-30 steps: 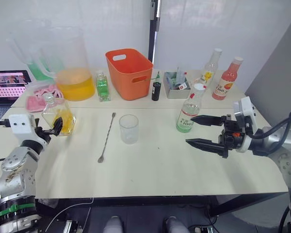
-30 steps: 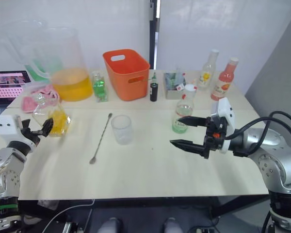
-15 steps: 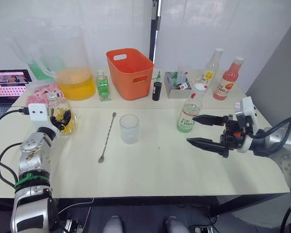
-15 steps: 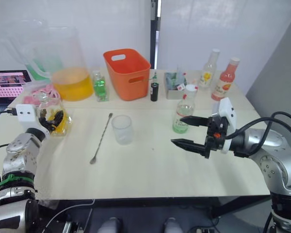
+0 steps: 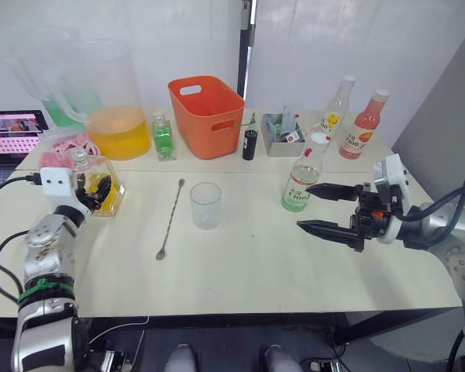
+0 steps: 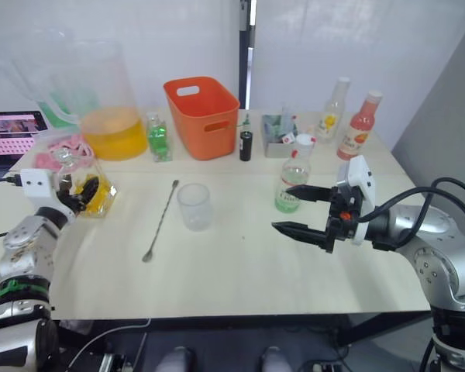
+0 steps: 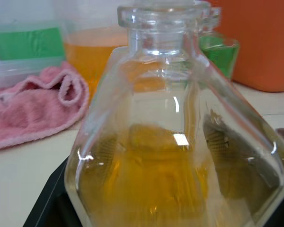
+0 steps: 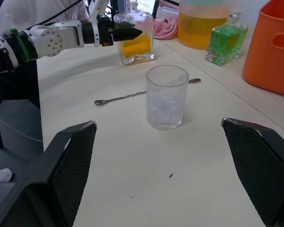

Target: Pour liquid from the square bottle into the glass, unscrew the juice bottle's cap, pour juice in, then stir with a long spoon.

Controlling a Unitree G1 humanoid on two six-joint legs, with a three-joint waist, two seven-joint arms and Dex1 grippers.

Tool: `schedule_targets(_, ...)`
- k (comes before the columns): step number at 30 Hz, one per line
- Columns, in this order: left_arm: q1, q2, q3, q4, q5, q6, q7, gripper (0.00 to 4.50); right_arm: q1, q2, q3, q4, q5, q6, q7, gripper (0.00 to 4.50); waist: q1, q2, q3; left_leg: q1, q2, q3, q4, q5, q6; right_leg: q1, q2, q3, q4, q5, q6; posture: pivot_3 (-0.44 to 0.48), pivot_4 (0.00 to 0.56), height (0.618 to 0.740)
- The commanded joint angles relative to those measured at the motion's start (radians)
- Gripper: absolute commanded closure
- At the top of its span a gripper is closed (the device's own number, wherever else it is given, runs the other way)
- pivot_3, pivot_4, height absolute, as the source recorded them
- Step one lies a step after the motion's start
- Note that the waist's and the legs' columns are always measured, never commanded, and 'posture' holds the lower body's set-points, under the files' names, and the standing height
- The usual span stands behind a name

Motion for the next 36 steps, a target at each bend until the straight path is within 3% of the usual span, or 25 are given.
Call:
schedule_targets(1,0.011,0.078,0.078,-0.224,-0.178,0.059,-0.185,1.68,-0.026,-0.018,-0.01,-0.006,0.033,0.008,0.027,0.0,0.0,-0.001,0.001,0.0,0.0,0.0,0.0,0.0,0.0,0.0,0.0,0.0,0.0,0.001,-0.001,0.0,0.15,0.703)
schedule_targets(3,0.047,0.107,0.092,-0.293,-0.272,0.17,-0.283,1.68,-0.032,-0.022,-0.003,0.001,0.037,0.011,0.039,0.0,-0.002,-0.003,0.001,-0.001,0.0,-0.001,0.0,0.0,0.0,0.0,0.0,0.0,0.0,0.001,-0.001,0.0,0.15,0.703)
schedule_targets(9,0.131,0.216,-0.001,-0.451,-0.352,0.364,-0.544,1.68,-0.066,-0.023,0.028,0.034,0.026,0.003,0.068,0.0,-0.002,-0.003,0.001,0.0,0.0,0.0,0.0,0.0,0.0,0.0,0.0,0.0,0.0,-0.002,-0.001,0.0,0.15,0.703)
schedule_targets(16,0.123,0.288,-0.122,-0.594,-0.368,0.515,-0.691,1.68,-0.026,-0.036,0.004,-0.003,0.027,0.005,0.056,0.0,-0.001,-0.003,0.002,0.0,0.0,0.0,0.001,0.0,0.0,0.0,0.0,0.0,0.0,-0.008,0.0,0.0,0.15,0.703)
schedule_targets(26,0.007,0.079,-0.371,-0.661,-0.286,0.479,-0.725,1.68,0.111,-0.058,-0.115,-0.136,0.075,0.045,-0.034,0.0,0.002,-0.003,0.002,0.0,0.0,-0.001,0.002,0.0,0.0,0.001,0.0,0.0,0.001,-0.007,0.002,0.0,0.15,0.703)
schedule_targets(36,-0.032,0.014,-0.488,-0.566,-0.169,0.326,-0.842,1.68,0.2,-0.076,-0.201,-0.218,0.133,0.076,-0.112,0.0,-0.008,-0.002,0.001,0.001,0.0,-0.002,0.002,0.0,0.001,0.002,0.001,0.0,0.001,-0.006,0.003,0.0,0.15,0.703)
